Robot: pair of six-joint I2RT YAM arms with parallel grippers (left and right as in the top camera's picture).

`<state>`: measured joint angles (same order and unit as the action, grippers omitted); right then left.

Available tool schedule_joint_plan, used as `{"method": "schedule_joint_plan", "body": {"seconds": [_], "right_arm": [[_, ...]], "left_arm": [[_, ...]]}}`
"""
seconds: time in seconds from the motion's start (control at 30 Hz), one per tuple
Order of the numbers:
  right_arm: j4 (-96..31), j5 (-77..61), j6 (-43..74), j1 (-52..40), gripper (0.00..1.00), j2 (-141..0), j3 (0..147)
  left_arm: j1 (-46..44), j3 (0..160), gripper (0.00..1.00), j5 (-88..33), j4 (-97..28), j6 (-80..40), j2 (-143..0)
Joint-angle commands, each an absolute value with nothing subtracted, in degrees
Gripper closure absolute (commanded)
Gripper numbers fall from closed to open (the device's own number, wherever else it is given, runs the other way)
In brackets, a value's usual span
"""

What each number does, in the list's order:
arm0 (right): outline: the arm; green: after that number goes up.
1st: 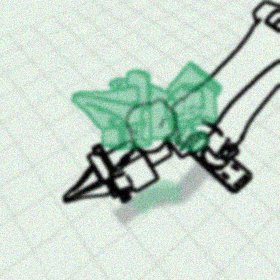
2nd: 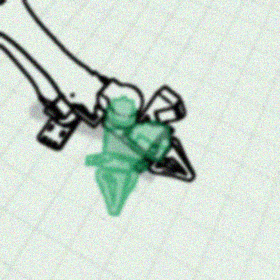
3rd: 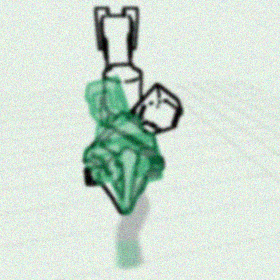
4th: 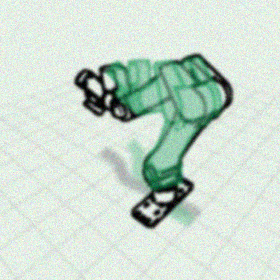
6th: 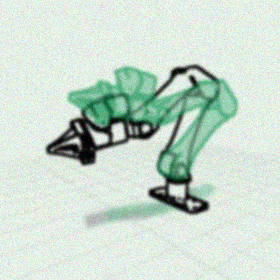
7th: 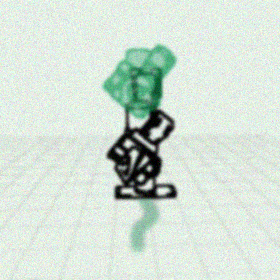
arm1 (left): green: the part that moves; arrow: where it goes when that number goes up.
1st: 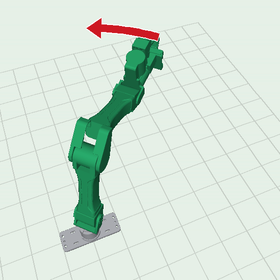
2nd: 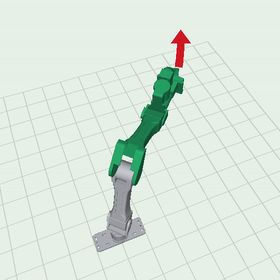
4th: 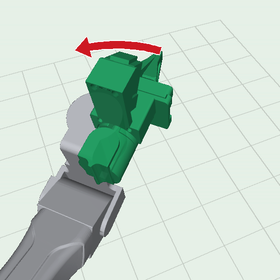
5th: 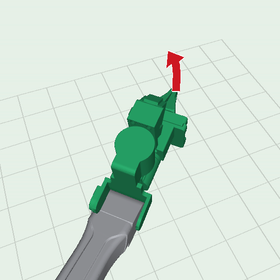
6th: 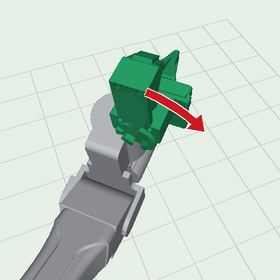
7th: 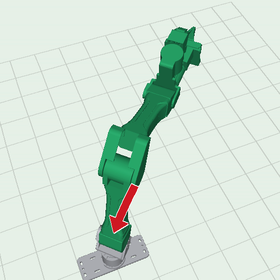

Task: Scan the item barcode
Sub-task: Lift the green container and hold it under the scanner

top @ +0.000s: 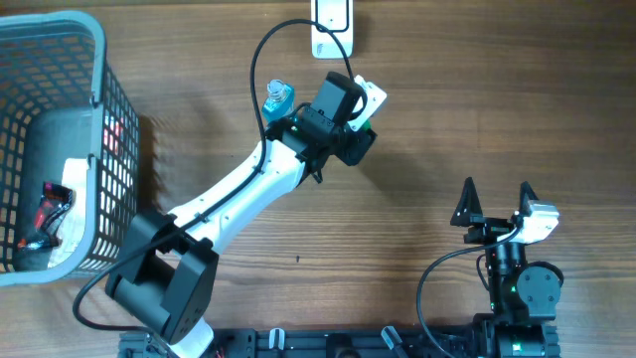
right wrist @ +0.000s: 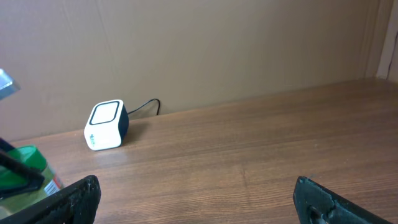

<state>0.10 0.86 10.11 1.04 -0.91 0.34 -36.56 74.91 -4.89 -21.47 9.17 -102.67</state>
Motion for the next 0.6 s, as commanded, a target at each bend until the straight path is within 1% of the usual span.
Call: {"method": "schedule_joint_plan", "body": {"seconds": [0.0, 0.13, 0.3, 0.43, 0.57], "right_arm": [[0.3, -0.1, 9.1, 0.8, 0.00, -0.4, 0.3], [0.3, -0.1, 9.1, 0.8, 0.00, -0.4, 0.3], [0.3, -0.1, 9.1, 0.8, 0.00, -0.4, 0.3], [0.3, -0.1, 9.1, 0.8, 0.00, -0.4, 0.3], [0.3, -0.1, 9.1, 0.8, 0.00, -0.4, 0.3]], "left_arm": [[-36.1, 75.0, 0.36, -9.8, -18.7, 12.3, -104.3], [-36.1, 75.0, 0.36, -10.4, -16.8, 17.1, -104.8], [-35.8, 75.0, 0.37, -11.6, -19.9, 23.6, -104.8], [-34.8, 75.0, 0.37, -19.4, -24.3, 29.5, -104.8], [-34.1, 75.0, 0.37, -24.8, -29.5, 36.0, -104.8]]}}
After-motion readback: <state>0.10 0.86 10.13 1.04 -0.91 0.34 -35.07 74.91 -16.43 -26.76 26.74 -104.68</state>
